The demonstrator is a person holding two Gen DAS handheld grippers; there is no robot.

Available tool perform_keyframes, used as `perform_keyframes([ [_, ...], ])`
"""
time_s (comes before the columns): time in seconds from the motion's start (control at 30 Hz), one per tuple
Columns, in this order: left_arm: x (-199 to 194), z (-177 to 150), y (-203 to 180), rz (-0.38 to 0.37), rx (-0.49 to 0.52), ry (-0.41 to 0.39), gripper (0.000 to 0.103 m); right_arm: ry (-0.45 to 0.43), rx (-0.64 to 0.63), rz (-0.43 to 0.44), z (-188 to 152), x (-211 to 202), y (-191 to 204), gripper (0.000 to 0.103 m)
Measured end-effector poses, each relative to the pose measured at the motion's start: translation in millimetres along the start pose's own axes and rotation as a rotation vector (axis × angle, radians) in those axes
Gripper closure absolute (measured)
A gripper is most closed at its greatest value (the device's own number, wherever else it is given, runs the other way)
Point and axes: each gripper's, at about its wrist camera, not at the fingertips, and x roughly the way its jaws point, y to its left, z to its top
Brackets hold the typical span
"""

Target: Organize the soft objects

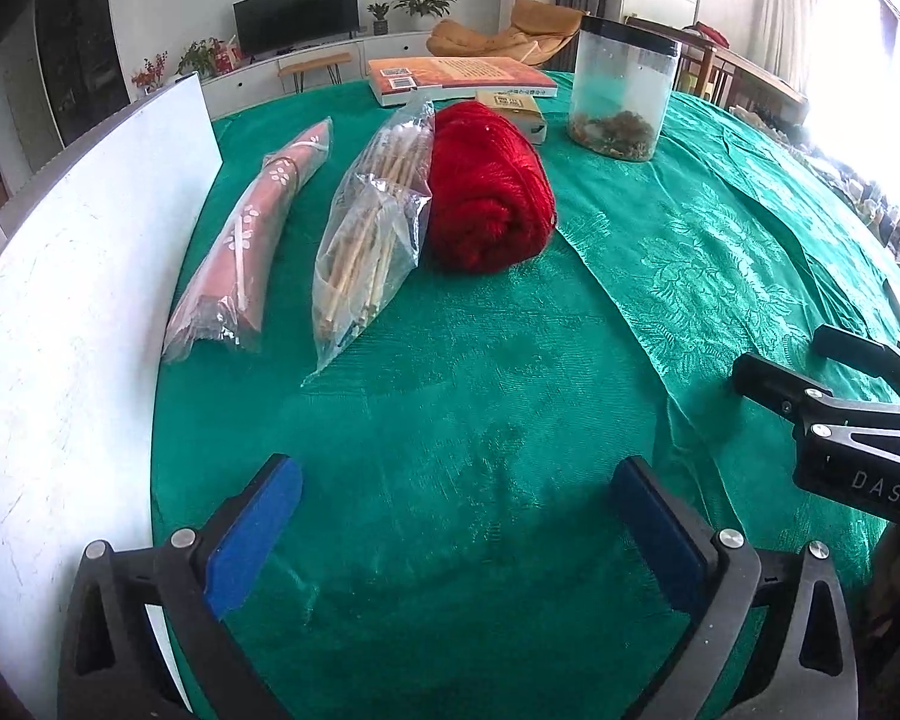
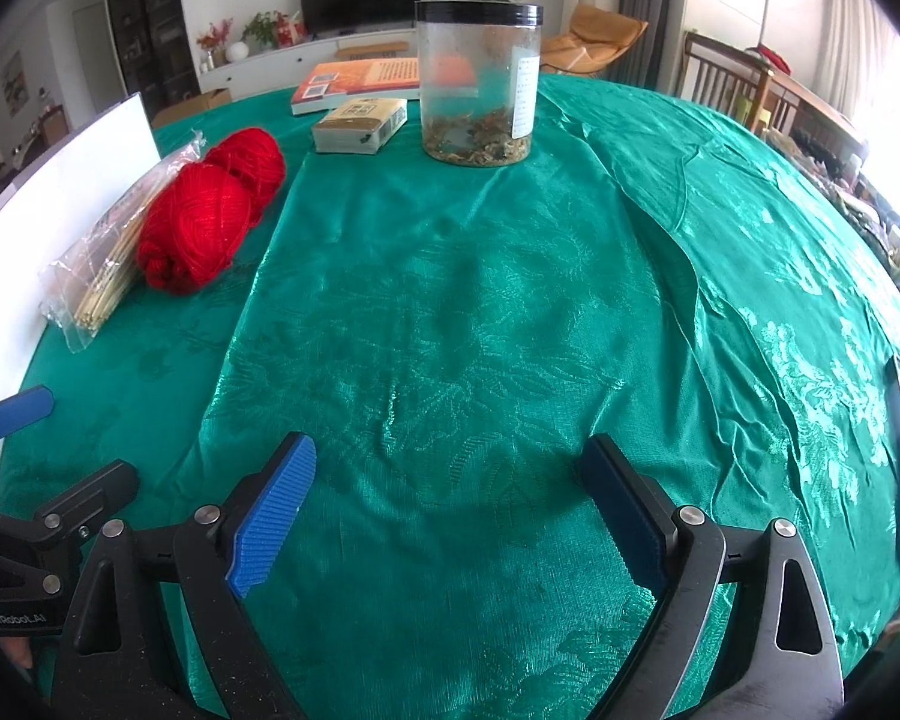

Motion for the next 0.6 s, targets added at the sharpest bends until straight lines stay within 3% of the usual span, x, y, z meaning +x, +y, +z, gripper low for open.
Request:
perform_keyframes([
  [0.33,-1.4,1.0,3.5,0.004,-0.013,0.028,0.000,0.000,0.000,0.000,-0.2,0.0,0.2,0.011],
  [0.6,-1.9,-4.9,11.6,0.026,-0.025,-0.013,0.000,0.000,0.000,0.000,-0.2,0.1,0.3,0.011],
])
